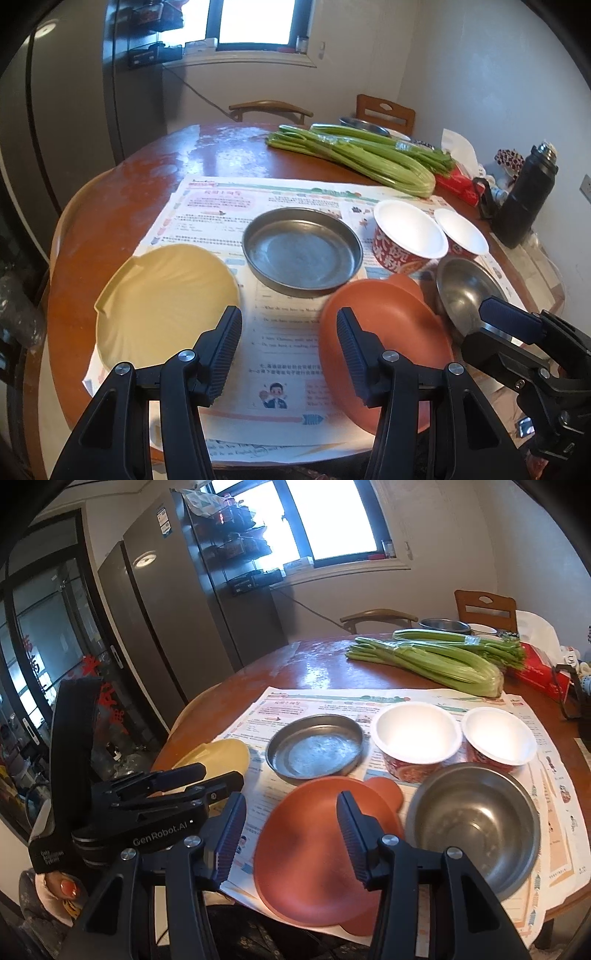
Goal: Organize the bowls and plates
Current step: 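Move the left tool to the terracotta plate and grip its rim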
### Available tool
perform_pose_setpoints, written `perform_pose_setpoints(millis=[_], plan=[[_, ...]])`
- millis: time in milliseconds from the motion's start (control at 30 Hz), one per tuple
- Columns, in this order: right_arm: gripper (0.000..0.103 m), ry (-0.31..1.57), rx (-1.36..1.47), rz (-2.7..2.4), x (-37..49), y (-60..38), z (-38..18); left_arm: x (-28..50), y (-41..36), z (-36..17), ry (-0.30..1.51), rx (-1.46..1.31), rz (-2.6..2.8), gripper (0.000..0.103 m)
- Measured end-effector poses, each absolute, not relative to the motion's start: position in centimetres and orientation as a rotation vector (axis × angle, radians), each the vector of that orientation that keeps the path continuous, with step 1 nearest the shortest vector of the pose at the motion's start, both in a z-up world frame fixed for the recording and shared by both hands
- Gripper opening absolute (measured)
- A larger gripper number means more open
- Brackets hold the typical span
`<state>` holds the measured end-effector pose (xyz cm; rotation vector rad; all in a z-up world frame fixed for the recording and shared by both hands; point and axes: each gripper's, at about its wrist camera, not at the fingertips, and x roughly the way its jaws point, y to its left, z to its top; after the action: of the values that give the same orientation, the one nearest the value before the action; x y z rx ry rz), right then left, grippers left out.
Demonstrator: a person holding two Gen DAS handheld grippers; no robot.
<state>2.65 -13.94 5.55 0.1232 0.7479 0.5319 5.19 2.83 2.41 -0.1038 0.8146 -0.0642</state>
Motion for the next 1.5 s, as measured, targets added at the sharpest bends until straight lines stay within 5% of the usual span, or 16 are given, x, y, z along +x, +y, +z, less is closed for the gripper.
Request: perform_pose_setpoints(millis=[1500], plan=[[0.051,0.999,0.011,0.482,2.1,-14.3,-1.3,5.4,0.5,-4.2,1.005,-0.115,-0.107,0.055]])
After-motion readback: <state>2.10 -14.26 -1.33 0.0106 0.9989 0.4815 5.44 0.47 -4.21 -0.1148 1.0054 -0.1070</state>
